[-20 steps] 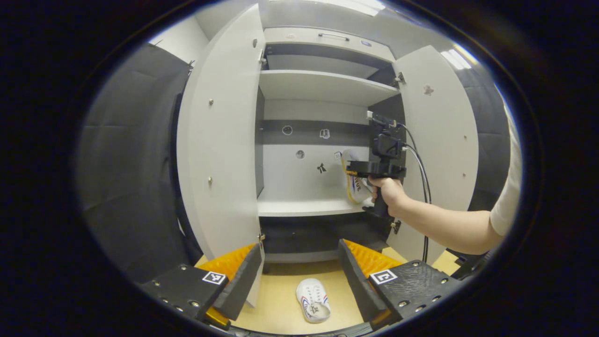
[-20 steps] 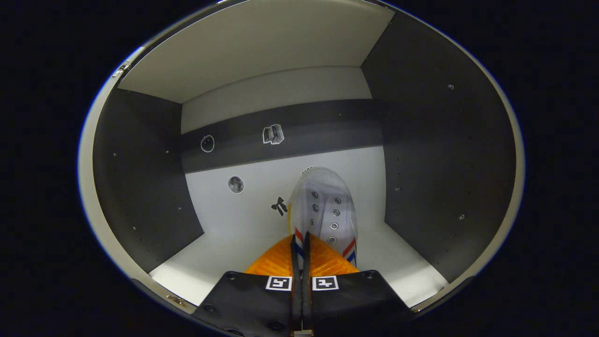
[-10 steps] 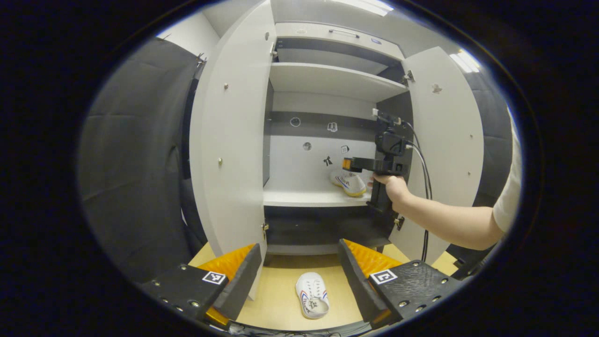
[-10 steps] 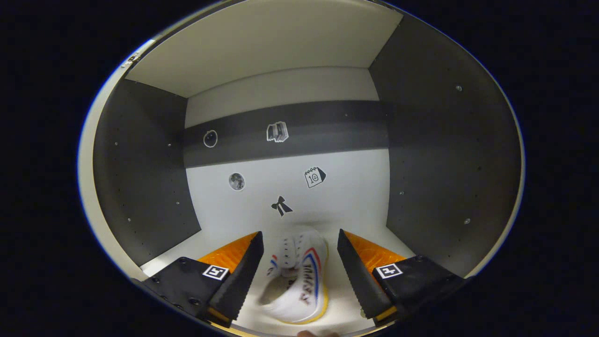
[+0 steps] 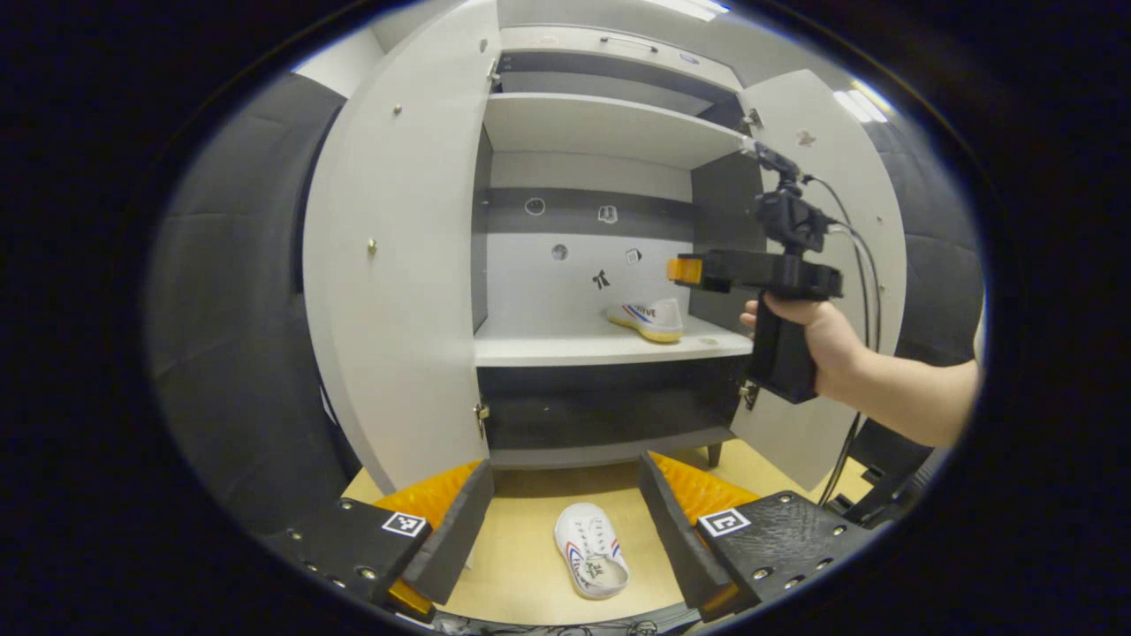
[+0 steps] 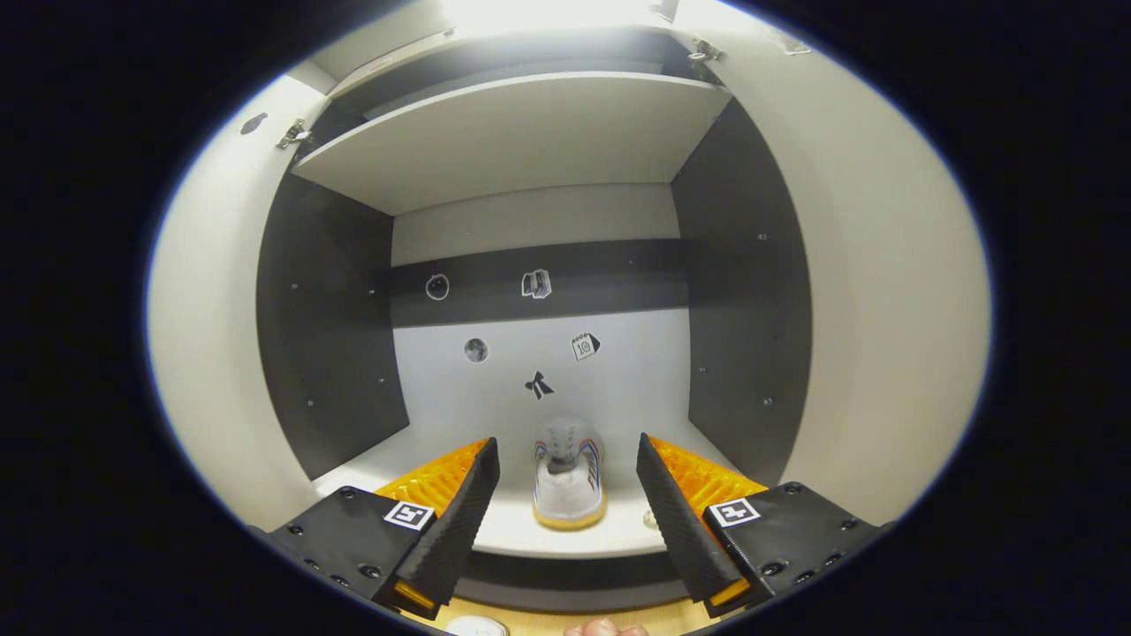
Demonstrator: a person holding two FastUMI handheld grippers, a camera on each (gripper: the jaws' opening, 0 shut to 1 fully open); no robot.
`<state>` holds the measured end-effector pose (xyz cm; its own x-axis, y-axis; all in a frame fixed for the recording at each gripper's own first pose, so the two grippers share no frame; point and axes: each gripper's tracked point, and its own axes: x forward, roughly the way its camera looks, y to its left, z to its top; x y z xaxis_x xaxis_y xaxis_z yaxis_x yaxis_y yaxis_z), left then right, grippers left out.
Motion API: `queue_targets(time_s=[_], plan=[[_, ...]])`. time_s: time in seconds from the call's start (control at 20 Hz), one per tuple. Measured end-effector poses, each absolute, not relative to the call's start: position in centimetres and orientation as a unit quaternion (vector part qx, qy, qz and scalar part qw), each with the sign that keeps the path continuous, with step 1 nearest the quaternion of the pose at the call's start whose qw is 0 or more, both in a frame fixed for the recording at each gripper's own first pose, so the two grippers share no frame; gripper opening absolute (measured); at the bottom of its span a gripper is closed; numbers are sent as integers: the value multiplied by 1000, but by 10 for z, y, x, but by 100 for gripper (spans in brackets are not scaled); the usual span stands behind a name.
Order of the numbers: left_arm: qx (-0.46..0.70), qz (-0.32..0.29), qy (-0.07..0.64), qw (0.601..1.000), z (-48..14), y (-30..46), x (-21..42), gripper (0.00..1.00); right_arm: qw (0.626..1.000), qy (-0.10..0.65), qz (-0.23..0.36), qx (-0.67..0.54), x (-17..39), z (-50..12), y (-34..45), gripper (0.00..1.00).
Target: Grab one shoe with the right hand and put it into the shoe cabinet, grab the other shoe with the left hand and put it into the shoe cabinet; then close the right door with the right hand and the left door with the left hand.
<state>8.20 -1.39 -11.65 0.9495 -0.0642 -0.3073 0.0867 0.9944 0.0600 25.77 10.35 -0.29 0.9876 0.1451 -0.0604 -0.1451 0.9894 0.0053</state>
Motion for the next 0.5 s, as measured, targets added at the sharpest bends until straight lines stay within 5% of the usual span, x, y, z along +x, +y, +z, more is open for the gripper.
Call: queue_targets(time_s=[0.5], plan=[[48,-96,296,949,-264,-15,107,95,982,182,41,-8,102,-130,52,98]])
